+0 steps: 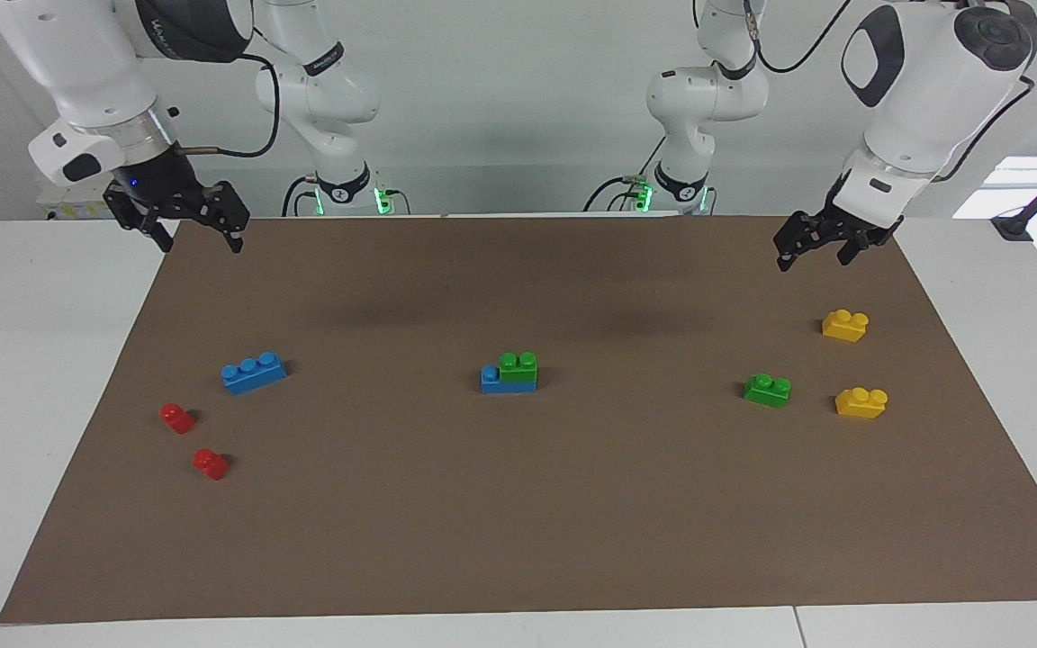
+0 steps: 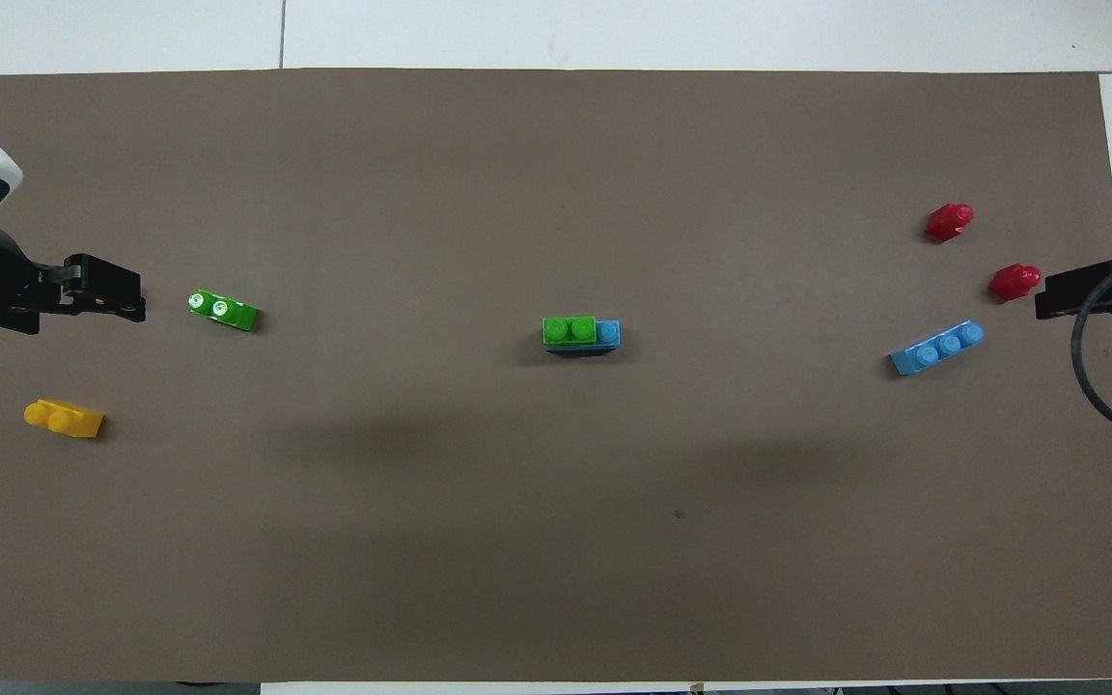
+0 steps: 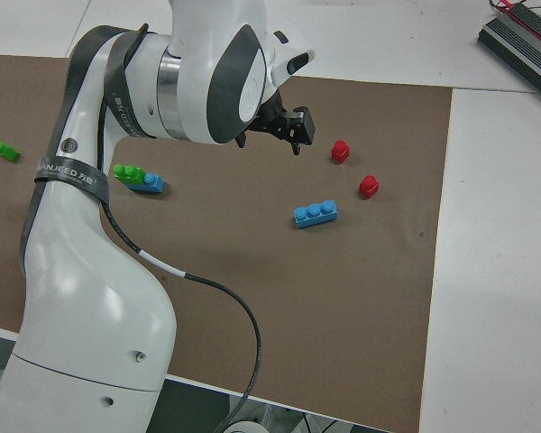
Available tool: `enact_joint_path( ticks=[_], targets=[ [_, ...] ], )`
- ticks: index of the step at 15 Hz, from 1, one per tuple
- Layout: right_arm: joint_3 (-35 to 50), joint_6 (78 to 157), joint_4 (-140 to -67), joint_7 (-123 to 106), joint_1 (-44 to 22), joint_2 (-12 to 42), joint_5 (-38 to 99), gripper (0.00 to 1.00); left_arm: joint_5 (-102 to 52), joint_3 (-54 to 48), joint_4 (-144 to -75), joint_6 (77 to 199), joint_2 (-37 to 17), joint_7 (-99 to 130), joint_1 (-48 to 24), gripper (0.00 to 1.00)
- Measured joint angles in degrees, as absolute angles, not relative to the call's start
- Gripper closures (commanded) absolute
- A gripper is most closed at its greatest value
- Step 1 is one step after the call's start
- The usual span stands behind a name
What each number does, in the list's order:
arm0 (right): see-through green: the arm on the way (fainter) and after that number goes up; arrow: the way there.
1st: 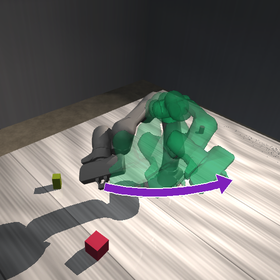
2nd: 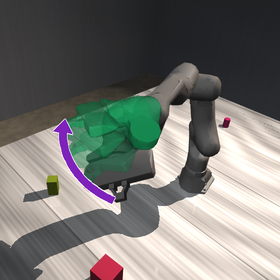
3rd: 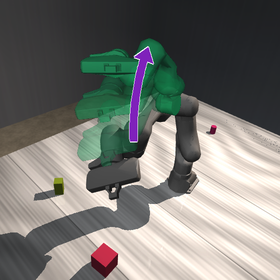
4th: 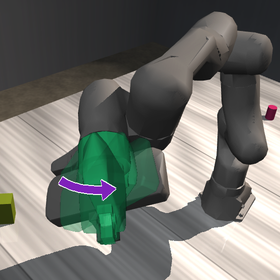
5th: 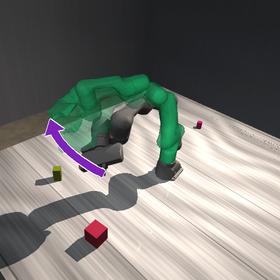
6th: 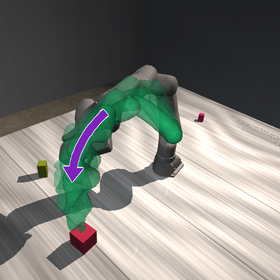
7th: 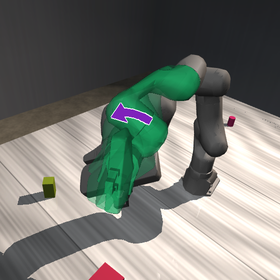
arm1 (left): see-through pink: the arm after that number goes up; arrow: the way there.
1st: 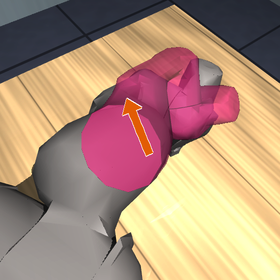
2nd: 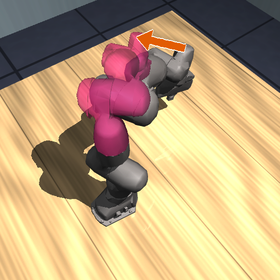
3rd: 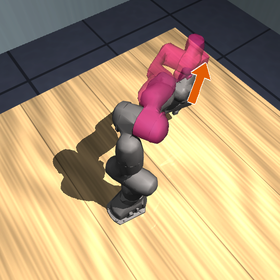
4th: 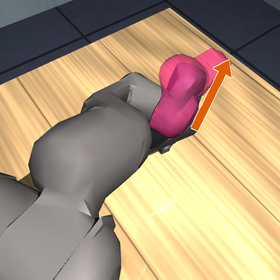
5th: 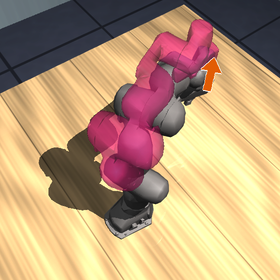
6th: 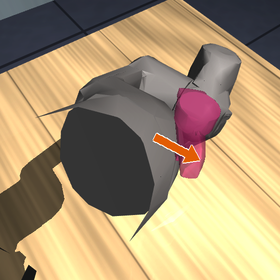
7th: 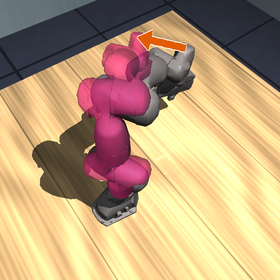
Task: Remove green block with left arm and hold with right
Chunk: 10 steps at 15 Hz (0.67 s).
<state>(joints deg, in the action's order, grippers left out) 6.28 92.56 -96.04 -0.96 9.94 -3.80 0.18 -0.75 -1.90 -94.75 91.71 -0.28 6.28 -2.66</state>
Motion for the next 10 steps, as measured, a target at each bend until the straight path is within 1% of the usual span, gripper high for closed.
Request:
enact_joint_path(
  ticks=[7,10],
  targets=[
    [6.3,92.9,-96.0,-0.8,9.9,-3.8,0.2,0.00,-0.8,-1.9,-94.8,91.9,-0.3,6.0,-2.7,0.00],
    [6.3,93.9,-96.0,5.1,9.8,-3.8,0.2,0.02,-0.7,-1.9,-94.7,92.4,-0.3,6.0,-2.7,0.00]
  ],
)
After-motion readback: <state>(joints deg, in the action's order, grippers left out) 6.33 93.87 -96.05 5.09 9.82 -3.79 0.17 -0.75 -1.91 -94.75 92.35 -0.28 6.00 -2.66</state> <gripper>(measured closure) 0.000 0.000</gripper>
